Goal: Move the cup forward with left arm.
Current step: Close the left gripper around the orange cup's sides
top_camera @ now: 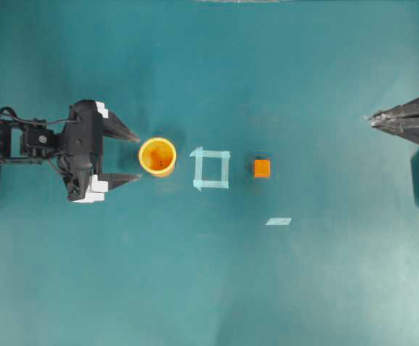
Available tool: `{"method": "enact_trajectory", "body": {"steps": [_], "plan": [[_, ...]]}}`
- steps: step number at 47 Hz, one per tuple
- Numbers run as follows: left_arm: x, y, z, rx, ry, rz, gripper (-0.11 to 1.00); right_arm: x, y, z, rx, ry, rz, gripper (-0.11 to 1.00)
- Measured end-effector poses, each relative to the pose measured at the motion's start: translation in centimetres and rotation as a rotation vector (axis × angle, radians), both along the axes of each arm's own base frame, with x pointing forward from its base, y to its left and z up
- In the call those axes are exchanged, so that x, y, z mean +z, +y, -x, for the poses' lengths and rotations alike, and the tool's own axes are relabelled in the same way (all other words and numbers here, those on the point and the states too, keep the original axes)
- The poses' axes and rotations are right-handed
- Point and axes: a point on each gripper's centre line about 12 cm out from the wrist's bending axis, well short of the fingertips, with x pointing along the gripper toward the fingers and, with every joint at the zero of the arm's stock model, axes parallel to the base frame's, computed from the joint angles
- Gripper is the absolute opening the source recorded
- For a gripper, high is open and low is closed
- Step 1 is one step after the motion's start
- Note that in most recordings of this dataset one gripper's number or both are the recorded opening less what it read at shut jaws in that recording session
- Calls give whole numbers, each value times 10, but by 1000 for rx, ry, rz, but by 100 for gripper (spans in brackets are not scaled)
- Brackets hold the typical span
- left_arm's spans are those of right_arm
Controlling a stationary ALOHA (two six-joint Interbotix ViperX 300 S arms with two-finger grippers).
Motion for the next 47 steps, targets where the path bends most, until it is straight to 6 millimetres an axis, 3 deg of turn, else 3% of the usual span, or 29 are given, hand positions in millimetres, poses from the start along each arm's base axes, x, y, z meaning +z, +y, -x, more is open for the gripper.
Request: {"method": "enact_trajectory", "body": {"steps": [19,33,47], "plan": [[-12,2,-23,1,15,3,82,1,0,0,0,-3,0,0],[-9,3,-36,2,-32,0,82,3,0,0,0,-8,0,0],[-15,0,-40,-8,-20,-1,81,3,0,1,0,-9,2,0]]}}
